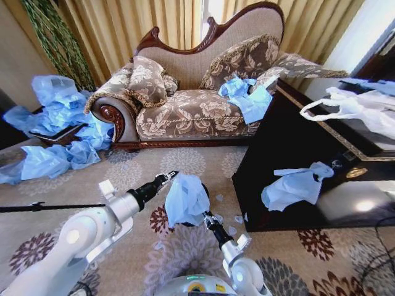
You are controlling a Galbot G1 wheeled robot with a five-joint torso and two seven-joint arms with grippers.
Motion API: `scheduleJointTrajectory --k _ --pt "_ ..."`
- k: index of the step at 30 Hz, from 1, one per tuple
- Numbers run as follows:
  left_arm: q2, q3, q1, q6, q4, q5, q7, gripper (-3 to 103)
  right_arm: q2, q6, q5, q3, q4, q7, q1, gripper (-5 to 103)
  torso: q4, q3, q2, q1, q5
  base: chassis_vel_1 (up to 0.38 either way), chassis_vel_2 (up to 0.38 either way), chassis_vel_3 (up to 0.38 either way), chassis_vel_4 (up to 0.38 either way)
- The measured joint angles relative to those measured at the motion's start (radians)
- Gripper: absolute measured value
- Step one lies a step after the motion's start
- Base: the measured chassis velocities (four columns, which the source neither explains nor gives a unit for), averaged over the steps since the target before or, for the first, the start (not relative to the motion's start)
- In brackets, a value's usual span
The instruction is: Place a garbage bag over the trash bin.
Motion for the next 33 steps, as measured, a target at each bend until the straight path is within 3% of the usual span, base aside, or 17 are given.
scheduleJointTrajectory --k 2,5,8,9,12,15,17,21,33 --pt "0.021 0.027 -0.022 -0.002 0.010 -0.010 -0.003 0 0.007 0.011 -0.016 -0.009 0.000 -0.032 0.017 50 0.0002 0.000 0.000 0.000 0.0000 0.000 0.000 0.000 0.000" --pt "0.037 0.052 -0.048 -0.005 0.018 -0.018 -0.007 0 0.018 0.020 -0.025 -0.007 -0.025 -0.062 0.039 55 0.0003 0.000 0.000 0.000 0.0000 0.000 0.000 0.000 0.000" --pt "0.056 0.089 -0.109 -0.012 0.034 -0.030 -0.018 0 0.031 0.027 -0.027 0.000 -0.055 -0.103 0.059 71 0.0002 0.000 0.000 0.000 0.0000 0.000 0.000 0.000 0.000" --pt "0.056 0.089 -0.109 -0.012 0.034 -0.030 -0.018 0 0.031 0.027 -0.027 0.000 -0.055 -0.103 0.059 71 0.0002 0.000 0.000 0.000 0.0000 0.000 0.000 0.000 0.000" --pt "0.070 0.114 -0.178 -0.018 0.055 -0.048 -0.026 0 0.034 0.027 -0.020 -0.002 -0.060 -0.116 0.057 88 0.0002 0.000 0.000 0.000 0.0000 0.000 0.000 0.000 0.000" --pt "0.079 0.126 -0.217 -0.024 0.064 -0.064 -0.031 0 0.040 0.026 -0.017 -0.009 -0.061 -0.116 0.055 93 0.0000 0.000 0.000 0.000 0.0000 0.000 0.000 0.000 0.000" --pt "0.085 0.131 -0.233 -0.026 0.066 -0.070 -0.034 0 0.044 0.025 -0.016 -0.016 -0.064 -0.116 0.060 102 0.0001 0.000 0.000 0.000 0.0001 0.000 0.000 0.000 0.000" --pt "0.105 0.133 -0.246 -0.029 0.068 -0.081 -0.035 0 0.049 0.015 0.004 -0.025 -0.071 -0.118 0.085 96 0.0003 0.000 0.000 0.000 0.0001 0.000 0.000 0.000 0.000" --pt "0.153 0.095 -0.236 -0.047 0.036 -0.110 -0.037 0 0.075 0.000 0.033 -0.024 -0.127 -0.093 0.171 100 0.0002 0.000 0.000 0.000 0.0002 0.000 0.000 0.000 0.000"
